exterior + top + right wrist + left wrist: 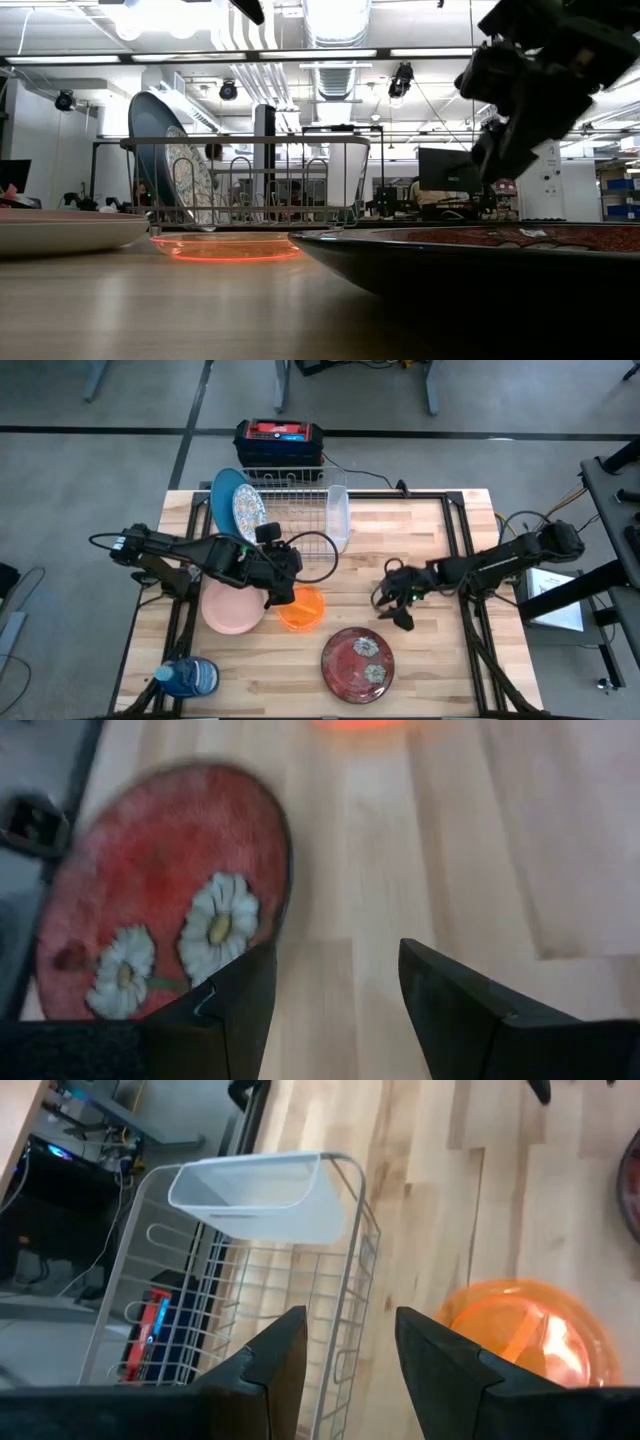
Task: Sort dishes
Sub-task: Put the red plate in the dishwasher rack
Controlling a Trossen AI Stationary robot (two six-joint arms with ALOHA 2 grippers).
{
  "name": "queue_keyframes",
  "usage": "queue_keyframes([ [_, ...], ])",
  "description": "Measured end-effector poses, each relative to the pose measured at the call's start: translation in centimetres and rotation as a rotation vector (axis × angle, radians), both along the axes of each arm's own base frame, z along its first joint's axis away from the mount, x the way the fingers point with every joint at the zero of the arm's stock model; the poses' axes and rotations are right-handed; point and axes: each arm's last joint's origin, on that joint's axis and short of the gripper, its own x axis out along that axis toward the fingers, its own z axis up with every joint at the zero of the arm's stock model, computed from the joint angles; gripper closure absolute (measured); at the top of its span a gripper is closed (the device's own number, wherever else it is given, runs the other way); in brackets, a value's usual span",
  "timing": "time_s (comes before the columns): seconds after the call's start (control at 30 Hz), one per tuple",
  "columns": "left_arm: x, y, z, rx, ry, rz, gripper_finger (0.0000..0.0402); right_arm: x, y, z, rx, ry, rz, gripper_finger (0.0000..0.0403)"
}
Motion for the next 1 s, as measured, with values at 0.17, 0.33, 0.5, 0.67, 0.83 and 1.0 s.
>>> queue_keyframes([
  [0.17,0.0,-0.8,0.1,-0.006,-0.018,-0.024,0.0258,1.2,2.2,-0.7,-0.008,0.049,0.044,0.0204],
  [0.33,-0.1,-1.3,0.1,-0.022,-0.035,-0.025,0.0258,2.6,3.3,-1.4,-0.012,0.099,0.022,0.0204],
  [0.5,-0.2,-1.8,0.1,-0.03,-0.041,-0.031,0.0258,3.5,3.8,-2.6,-0.014,0.163,0.006,0.0204],
  [0.67,-0.4,-2.4,0.0,-0.032,-0.041,-0.045,0.0258,4.1,4.6,-3.4,-0.008,0.2,0.02,0.0204],
  [0.83,-0.4,-2.6,-0.2,-0.034,-0.036,-0.049,0.0258,4.8,5.4,-4.0,0.0,0.224,0.02,0.0204],
  [1.0,-0.5,-2.8,-0.5,-0.044,-0.038,-0.035,0.0258,5.3,5.8,-4.6,0.002,0.25,0.011,0.0204],
])
